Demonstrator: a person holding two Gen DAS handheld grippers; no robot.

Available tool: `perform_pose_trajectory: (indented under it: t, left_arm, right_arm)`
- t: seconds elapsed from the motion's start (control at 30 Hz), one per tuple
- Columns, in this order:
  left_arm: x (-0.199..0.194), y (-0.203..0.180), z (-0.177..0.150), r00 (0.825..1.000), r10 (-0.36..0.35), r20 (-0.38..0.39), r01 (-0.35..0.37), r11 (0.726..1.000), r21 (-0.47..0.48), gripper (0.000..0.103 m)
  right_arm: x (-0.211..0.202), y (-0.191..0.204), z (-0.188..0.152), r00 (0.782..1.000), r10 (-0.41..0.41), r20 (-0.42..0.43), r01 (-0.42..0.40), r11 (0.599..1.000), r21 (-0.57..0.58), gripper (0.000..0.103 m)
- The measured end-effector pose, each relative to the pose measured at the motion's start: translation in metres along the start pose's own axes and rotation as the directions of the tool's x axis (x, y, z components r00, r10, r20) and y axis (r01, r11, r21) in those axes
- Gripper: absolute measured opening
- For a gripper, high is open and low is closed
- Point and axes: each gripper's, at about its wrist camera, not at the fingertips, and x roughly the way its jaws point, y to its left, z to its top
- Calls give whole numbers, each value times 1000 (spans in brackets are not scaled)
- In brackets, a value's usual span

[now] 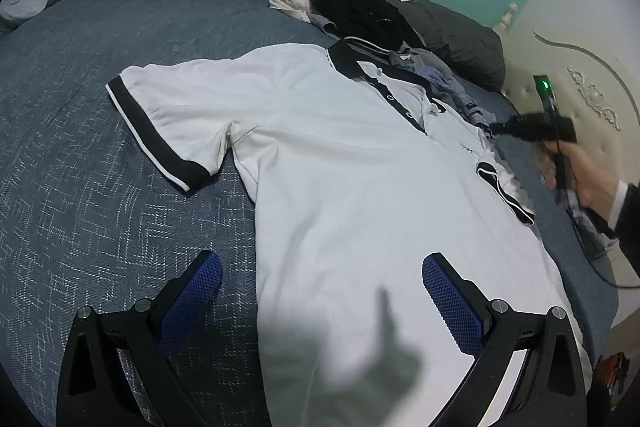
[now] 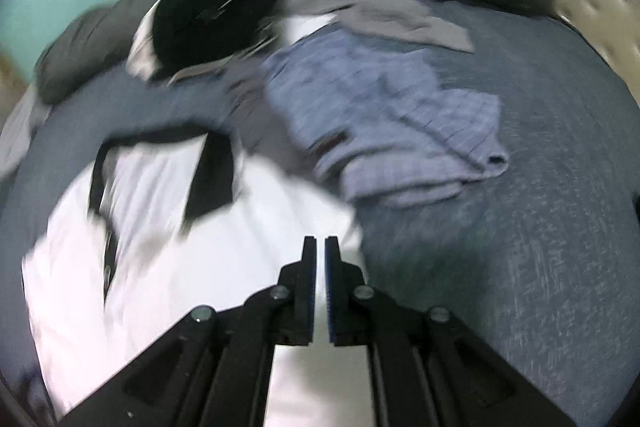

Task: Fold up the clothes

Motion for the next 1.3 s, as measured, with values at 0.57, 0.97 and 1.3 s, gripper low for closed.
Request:
perform_pose_trajectory:
  t: [0.57, 0.97, 1.3]
  left_arm:
    - [-1, -4, 1, 1000, -8, 2, 8, 1000, 5, 103]
    - [1, -5, 0, 1000, -9, -2, 9, 1000, 7, 103]
    - [0, -4, 0, 1000, -10, 1, 10, 1000, 4, 103]
  right_arm:
    - [-9, 5, -74, 999, -9, -52, 4, 996, -94, 9]
    - [-12, 57, -74, 994, 89, -66, -99, 982, -162, 37]
    - [-13, 51, -91, 994, 84, -65, -93, 983, -161, 7]
